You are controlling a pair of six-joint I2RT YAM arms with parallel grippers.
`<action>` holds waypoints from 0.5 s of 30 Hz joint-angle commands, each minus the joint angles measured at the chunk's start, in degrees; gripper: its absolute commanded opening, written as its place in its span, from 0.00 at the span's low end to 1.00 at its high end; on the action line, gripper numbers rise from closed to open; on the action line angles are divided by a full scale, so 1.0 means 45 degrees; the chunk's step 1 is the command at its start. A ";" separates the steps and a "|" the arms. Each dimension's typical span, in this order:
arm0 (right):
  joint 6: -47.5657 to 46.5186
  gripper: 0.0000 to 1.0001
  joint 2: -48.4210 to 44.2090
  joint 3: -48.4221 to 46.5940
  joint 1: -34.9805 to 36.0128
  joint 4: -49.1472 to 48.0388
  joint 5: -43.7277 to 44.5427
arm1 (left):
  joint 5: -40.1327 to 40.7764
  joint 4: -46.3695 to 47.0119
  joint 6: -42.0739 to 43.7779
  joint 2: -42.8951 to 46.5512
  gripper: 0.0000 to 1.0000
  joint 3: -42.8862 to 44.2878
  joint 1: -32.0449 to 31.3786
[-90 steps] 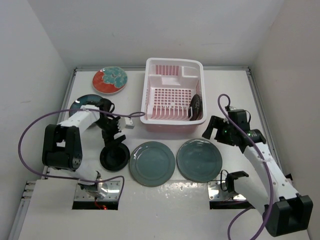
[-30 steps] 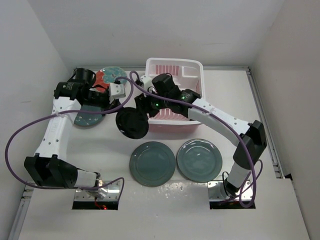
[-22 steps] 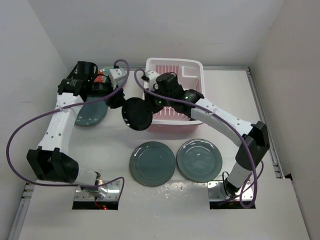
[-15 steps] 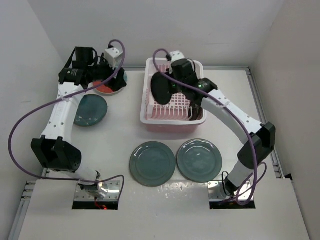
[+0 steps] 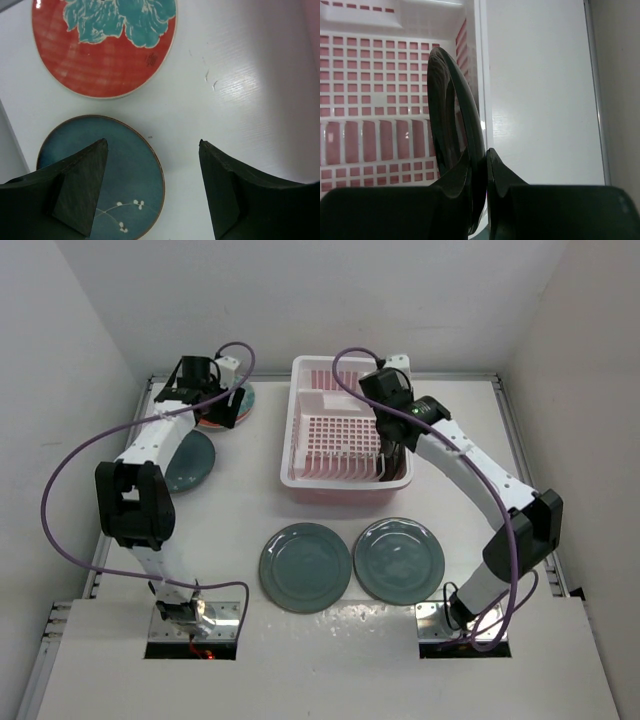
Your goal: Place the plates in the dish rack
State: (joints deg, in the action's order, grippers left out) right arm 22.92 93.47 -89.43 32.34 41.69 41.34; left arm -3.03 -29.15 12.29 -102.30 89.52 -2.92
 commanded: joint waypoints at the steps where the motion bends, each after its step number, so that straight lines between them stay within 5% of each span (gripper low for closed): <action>1: 0.0669 0.00 0.0165 -0.0769 0.0040 0.0598 0.0910 | 0.0360 0.2080 -0.0058 0.0741 0.78 -0.0554 -0.0172; 15: 0.1824 0.00 0.2411 -0.0421 0.0939 0.0405 0.2630 | -0.0226 0.3332 -0.0250 0.0741 0.78 -0.1786 0.0257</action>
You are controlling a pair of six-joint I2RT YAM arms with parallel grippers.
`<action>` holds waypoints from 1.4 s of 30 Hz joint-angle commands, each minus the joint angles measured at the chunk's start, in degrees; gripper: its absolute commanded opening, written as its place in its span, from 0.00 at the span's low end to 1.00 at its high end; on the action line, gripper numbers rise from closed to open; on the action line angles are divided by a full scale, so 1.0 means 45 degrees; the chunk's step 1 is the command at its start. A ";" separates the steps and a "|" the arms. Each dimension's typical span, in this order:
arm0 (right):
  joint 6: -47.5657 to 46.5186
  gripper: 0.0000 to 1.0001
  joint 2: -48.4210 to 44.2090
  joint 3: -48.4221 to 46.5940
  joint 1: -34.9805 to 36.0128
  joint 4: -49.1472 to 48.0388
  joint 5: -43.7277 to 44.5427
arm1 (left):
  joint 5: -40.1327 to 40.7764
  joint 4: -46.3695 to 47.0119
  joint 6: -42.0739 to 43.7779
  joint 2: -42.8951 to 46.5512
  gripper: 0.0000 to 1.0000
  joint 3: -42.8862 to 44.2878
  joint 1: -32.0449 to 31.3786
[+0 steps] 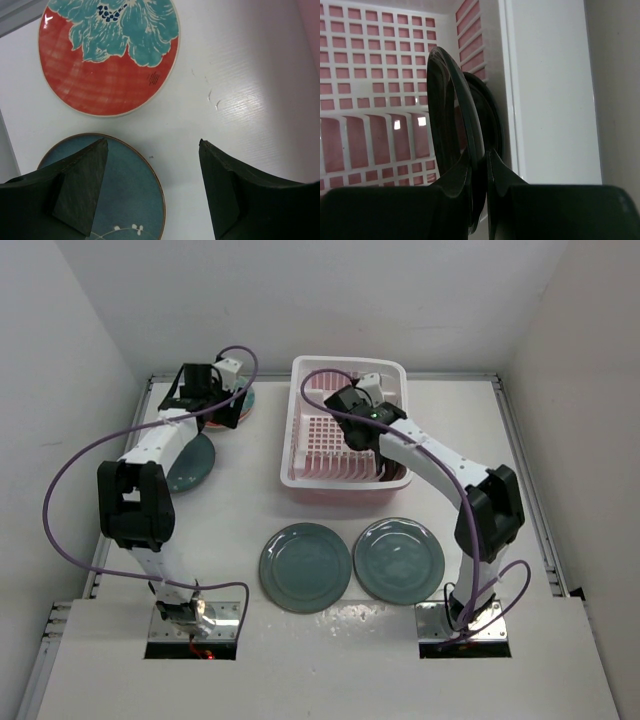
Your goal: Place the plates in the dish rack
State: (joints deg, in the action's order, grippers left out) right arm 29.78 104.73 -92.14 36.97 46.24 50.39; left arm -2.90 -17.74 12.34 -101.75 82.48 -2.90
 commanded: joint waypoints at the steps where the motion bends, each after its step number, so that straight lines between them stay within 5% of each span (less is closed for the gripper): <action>1: 0.0161 0.00 -0.0051 0.0337 -0.0071 -0.0917 0.0734 | -0.0255 0.0913 -0.0261 0.0620 0.78 -0.0339 0.0253; 9: -0.0446 0.00 0.0653 0.0532 -0.0131 -0.1192 0.1126 | -0.0509 0.1031 -0.0750 0.0874 0.78 -0.0633 0.0253; 21: 0.1038 0.00 0.0750 0.1588 -0.0462 -0.1056 -0.0827 | -0.0626 0.1031 -0.0730 0.0991 0.78 -0.0633 0.0253; 31: 0.0765 0.40 0.0537 0.1471 -0.0696 -0.0725 -0.1530 | -0.0860 0.1031 -0.0730 0.0991 0.78 -0.0633 0.0253; 39: 0.0279 0.53 0.0027 0.0789 -0.0696 -0.0704 -0.1882 | -0.1212 0.1031 -0.0730 0.0991 0.78 -0.0516 0.0137; 42: -0.0035 0.74 -0.0050 0.0028 -0.0521 -0.0453 -0.2308 | -0.1212 0.1031 -0.0595 0.0991 0.78 -0.0516 0.0136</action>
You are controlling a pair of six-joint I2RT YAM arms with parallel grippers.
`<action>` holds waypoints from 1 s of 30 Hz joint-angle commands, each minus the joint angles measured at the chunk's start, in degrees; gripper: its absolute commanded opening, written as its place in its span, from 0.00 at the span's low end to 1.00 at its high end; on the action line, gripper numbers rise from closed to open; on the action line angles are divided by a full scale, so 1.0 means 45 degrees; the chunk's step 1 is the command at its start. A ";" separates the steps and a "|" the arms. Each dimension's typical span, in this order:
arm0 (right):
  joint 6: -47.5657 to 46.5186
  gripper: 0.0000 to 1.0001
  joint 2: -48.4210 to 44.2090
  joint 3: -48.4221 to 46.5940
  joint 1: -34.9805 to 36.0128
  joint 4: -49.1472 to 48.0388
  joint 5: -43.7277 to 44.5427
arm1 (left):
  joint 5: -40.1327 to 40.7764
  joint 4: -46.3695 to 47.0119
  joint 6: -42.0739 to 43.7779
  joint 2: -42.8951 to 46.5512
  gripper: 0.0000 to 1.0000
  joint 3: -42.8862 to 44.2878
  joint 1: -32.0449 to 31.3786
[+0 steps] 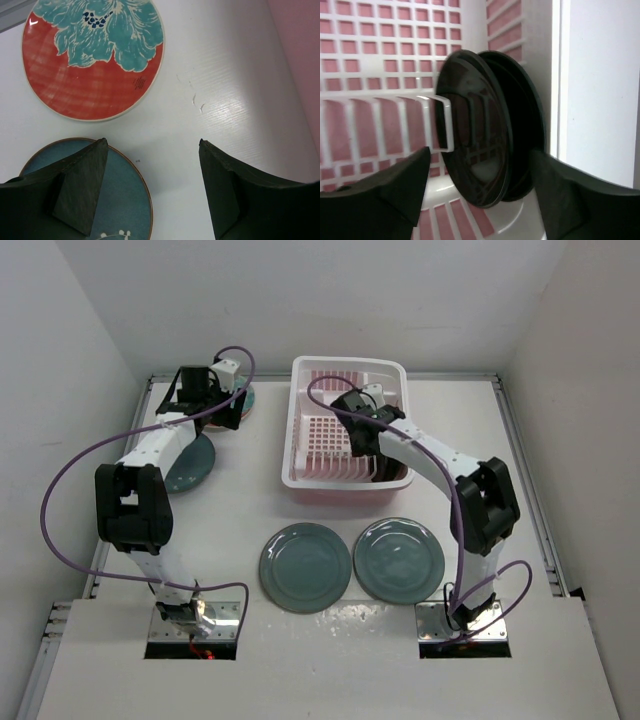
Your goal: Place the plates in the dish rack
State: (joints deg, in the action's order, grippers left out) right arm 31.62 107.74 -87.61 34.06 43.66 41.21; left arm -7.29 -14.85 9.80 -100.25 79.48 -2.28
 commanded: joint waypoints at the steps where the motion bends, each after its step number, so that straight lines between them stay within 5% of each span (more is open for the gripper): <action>1: -0.0560 0.81 -0.0759 -0.1637 0.0222 0.0199 -0.0426 | -0.0352 0.0390 -0.0030 0.0656 0.78 0.0150 0.0000; 5: -0.1146 0.95 -0.1440 -0.2754 0.0321 0.0532 -0.2338 | -0.0469 0.0390 0.0087 0.0539 0.78 0.0267 -0.0117; 7: -0.1341 0.98 -0.2085 -0.2894 -0.0029 0.0241 -0.4865 | -0.0605 0.0390 0.0087 0.0539 0.78 0.0267 -0.0117; 9: -0.1070 0.98 -0.2904 -0.2680 -0.1290 0.0083 -0.8602 | -0.0607 0.0390 0.0087 0.0539 0.78 0.0383 -0.0253; 12: 0.0664 0.91 -0.4115 -0.1141 -0.3226 0.0453 -1.0790 | -0.0743 0.0390 0.0204 0.0539 0.78 0.0384 -0.0370; 15: 0.2189 0.75 -0.6613 0.2800 -0.5023 0.0456 -1.1381 | -0.0861 0.0390 0.0322 0.0539 0.78 0.0384 -0.0371; 18: 0.3227 0.81 -0.9363 0.7231 -0.6414 -0.0307 -1.1833 | -0.0997 0.0390 0.0322 0.0539 0.78 0.0501 -0.0487; 21: 0.3345 0.88 -1.0834 0.9224 -0.8323 0.0352 -1.2242 | -0.1115 0.0390 0.0322 0.0539 0.78 0.0501 -0.0489; 25: 0.3034 0.93 -1.0195 1.0231 -0.8898 0.0882 -1.2967 | -0.1368 0.0390 0.0322 0.0422 0.78 0.0618 -0.0762; 30: 0.1943 0.95 -0.8808 1.0426 -0.9054 0.2095 -1.0529 | -0.1622 0.0390 0.0322 0.0539 0.78 0.0618 -0.0995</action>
State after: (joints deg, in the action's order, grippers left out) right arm 43.09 66.32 -40.97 -6.24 50.89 -10.87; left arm -12.71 -14.52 10.98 -100.25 80.03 -5.69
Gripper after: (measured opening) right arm 0.943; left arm 0.777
